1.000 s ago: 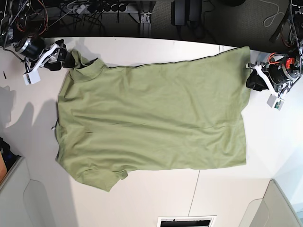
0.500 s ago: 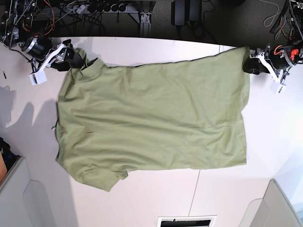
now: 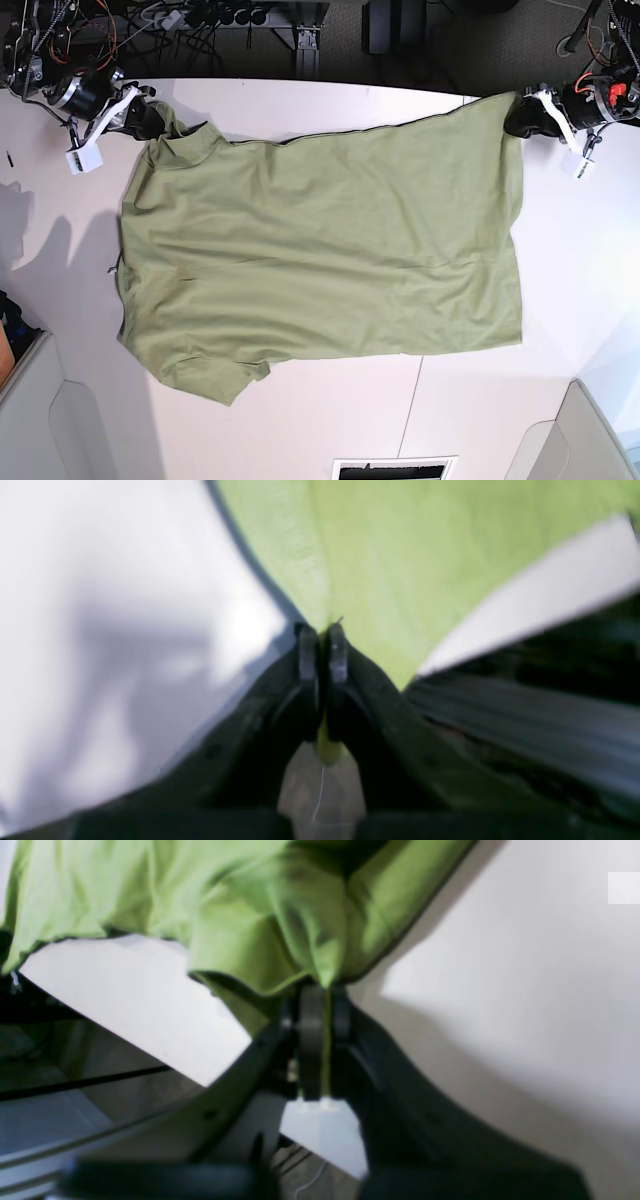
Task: Layout the t-shirt on the table in an organized manner, then fold the t-shirt properly
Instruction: 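Grasp the shirt's shoulder corners with both grippers, then lift the shoulder edge and fold it over toward the hem with both grippers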
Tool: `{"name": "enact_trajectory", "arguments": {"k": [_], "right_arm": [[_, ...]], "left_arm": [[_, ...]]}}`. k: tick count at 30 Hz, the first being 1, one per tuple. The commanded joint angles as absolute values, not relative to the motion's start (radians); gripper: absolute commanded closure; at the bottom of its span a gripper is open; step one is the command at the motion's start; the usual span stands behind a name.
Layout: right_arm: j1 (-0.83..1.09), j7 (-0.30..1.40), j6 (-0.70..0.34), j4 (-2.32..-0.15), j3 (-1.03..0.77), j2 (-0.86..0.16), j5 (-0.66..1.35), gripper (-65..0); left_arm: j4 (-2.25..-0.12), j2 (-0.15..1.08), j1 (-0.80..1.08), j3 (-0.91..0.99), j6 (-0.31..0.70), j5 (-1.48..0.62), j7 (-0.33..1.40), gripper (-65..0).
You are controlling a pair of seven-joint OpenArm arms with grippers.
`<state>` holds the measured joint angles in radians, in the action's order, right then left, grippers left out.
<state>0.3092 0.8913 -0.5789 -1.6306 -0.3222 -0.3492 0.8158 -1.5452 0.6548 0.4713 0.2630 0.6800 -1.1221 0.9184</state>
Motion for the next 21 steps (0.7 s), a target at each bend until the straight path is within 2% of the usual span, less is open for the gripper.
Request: {"name": "enact_trajectory", "arguments": {"k": [1, 4, 8, 13, 21], "right_arm": [[0.299, 0.887, -0.581, -1.646, -0.329, -0.366, 0.809, 0.0], [0.277, 0.887, -0.581, -1.657, -0.358, -0.366, 0.809, 0.0], [0.236, 0.888, -0.581, -1.683, -0.411, -0.366, 0.809, 0.0], [0.171, 0.887, -0.581, -1.683, -0.426, -0.371, 0.809, 0.0], [0.066, 0.886, -0.581, -1.683, -0.426, -0.371, 0.805, 0.0]], "left_arm": [[-1.560, 0.693, 0.466, 0.273, 0.698, -1.177, 0.901, 0.0], [-1.581, 0.735, 0.465, 0.273, 0.698, -1.253, 0.879, 0.0], [-1.591, 0.782, 0.448, 0.274, 0.698, -1.251, 0.827, 0.0], [-1.590, 0.786, 0.366, 0.273, 0.698, -1.184, 0.820, 0.0], [-1.588, 0.786, 0.282, 0.273, 0.698, -1.049, 0.693, 0.0]]}}
